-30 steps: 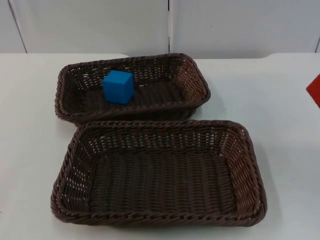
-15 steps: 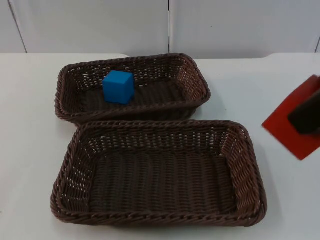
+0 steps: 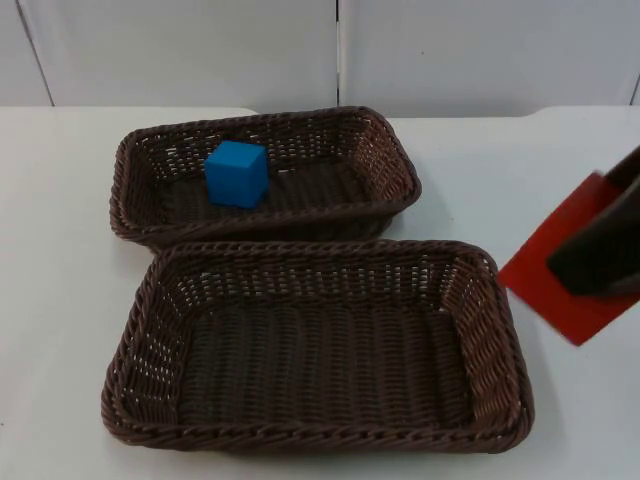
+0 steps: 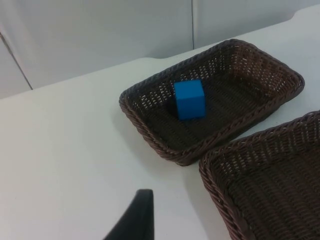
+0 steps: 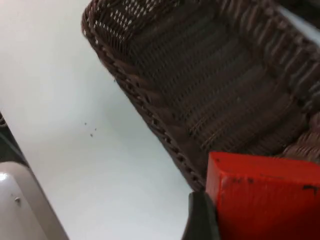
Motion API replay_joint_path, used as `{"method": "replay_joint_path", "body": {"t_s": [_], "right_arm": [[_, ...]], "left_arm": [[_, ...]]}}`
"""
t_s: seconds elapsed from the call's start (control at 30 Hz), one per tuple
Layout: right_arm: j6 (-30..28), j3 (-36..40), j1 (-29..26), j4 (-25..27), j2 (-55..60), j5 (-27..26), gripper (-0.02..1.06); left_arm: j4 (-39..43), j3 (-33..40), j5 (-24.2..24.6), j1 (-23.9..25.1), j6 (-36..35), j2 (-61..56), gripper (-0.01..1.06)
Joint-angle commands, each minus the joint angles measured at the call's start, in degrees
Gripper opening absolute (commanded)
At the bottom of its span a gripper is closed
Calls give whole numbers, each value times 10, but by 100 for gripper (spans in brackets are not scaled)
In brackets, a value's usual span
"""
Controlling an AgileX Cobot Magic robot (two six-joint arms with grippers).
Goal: Pick up one cube with the left hand and place it into the upper basket. Pick up one cube with the right hand and place it into the lower basket.
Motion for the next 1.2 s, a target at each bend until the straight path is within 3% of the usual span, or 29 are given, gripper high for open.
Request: {"method": "replay_joint_path", "body": {"t_s": [0.0,0.7,0.83,1.03,1.17], "right_arm": [[-5,-7,1,12,27,-15,0],[-5,-235,72,18,364,-24,0],[-5,-267,72,7,424,-43,0],[-4,-271,72,8,471,-115,0],[-4,-271,72,9,485,-126,1]], "left_arm": [[1,2,-7,-4,-4,-1,105],[1,2,-7,-4,-4,-1,105],[1,2,-7,-4,-4,-1,105],[1,2,-7,-4,-4,-1,105],[1,2,-7,-4,-4,-1,105]]}}
